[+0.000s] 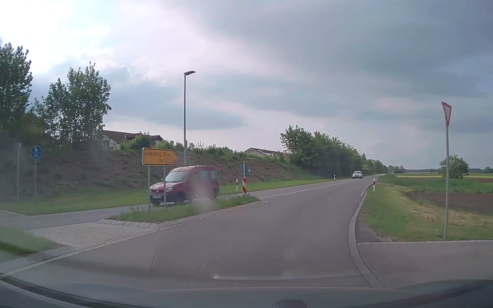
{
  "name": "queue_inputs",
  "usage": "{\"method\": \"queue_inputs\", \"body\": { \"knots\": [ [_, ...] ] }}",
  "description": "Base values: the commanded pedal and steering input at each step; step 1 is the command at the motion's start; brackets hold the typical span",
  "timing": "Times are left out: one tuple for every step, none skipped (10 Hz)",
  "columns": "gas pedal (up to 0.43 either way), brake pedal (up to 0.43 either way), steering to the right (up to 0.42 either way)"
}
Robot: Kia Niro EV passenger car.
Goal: Follow the waypoints while adhering to traffic rules and regulations
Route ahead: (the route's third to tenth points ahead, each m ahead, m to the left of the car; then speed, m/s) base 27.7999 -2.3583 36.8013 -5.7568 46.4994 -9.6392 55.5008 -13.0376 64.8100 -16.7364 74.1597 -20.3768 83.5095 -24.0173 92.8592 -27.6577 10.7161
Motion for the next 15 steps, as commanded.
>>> {"method": "queue_inputs", "body": {
  "knots": [
    [0.378, 0.0, 0.073],
    [0.378, 0.0, 0.078],
    [0.421, 0.0, 0.083],
    [0.461, 0.0, 0.085],
    [0.48, 0.0, 0.084],
    [0.512, 0.0, 0.084],
    [0.539, 0.0, 0.084],
    [0.559, 0.0, 0.084],
    [0.598, 0.0, 0.083],
    [0.642, 0.0, 0.078],
    [0.689, 0.0, 0.076],
    [0.74, 0.0, 0.076],
    [0.772, 0.0, 0.075],
    [0.78, 0.0, 0.072],
    [0.78, 0.0, 0.067]
  ]
}}
